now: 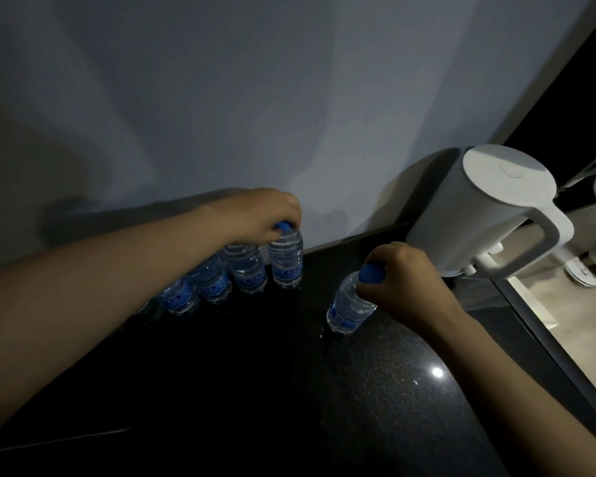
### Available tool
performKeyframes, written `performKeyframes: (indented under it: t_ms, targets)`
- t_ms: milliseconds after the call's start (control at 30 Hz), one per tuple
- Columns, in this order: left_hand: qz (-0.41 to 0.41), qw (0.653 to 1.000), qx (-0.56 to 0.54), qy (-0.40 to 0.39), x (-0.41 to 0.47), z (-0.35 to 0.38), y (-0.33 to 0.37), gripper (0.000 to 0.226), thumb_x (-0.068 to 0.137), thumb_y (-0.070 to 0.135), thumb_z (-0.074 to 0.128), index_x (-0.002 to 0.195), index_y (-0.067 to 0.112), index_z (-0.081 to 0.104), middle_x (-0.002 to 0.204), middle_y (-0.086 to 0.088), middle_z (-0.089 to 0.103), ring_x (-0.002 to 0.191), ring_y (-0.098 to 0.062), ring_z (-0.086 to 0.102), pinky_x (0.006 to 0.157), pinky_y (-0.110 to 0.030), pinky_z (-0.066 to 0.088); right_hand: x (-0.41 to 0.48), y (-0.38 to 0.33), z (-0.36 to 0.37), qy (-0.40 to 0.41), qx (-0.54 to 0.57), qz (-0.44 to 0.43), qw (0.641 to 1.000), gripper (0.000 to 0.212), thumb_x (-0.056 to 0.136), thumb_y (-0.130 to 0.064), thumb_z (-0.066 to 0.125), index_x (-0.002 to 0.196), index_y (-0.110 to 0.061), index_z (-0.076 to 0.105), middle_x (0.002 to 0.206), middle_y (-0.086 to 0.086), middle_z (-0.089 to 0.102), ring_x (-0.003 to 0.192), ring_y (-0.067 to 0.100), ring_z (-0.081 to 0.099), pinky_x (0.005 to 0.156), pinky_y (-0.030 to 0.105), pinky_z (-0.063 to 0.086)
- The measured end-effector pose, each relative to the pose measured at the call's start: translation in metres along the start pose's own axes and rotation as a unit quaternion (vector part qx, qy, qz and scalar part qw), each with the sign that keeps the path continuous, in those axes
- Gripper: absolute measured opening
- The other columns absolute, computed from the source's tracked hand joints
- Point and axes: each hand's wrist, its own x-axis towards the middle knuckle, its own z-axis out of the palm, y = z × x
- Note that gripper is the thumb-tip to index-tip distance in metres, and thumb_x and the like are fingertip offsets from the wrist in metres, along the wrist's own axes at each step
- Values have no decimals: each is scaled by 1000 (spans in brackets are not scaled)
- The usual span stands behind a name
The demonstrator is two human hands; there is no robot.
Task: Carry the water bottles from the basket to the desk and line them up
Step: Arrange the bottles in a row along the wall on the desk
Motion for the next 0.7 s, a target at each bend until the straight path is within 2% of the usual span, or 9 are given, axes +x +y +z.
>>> performKeyframes:
  t_ms: [200,333,533,700]
  targets:
    - [-15,1000,-17,8,1,1,2,29,88,12,58,115,21,62,116,5,58,97,-8,51,76,-21,35,11,-2,-6,-1,-8,-7,1000,30,76,-24,74,102,-10,66,99,5,60,85,17,57,72,30,53]
    - [-61,996,-57,21,2,4,2,35,88,13,61,122,20,59,122,0,57,107,-16,53,86,-27,42,28,-6,-11,-13,-15,-9,1000,29,78,-23,74,101,-9,65,94,4,61,82,15,58,67,23,48]
    - [-92,991,-87,36,2,8,3,32,86,10,62,115,21,61,113,-1,57,100,-20,55,83,-33,45,60,-15,-16,-14,-44,10,999,27,78,-28,74,92,-7,63,83,4,59,71,14,57,61,22,44]
    - [-105,989,-95,42,3,10,6,34,86,10,62,119,20,61,120,-3,58,106,-21,55,89,-36,47,87,-24,-11,-12,-65,4,998,32,76,-29,76,91,-3,64,86,10,64,76,20,62,73,34,57]
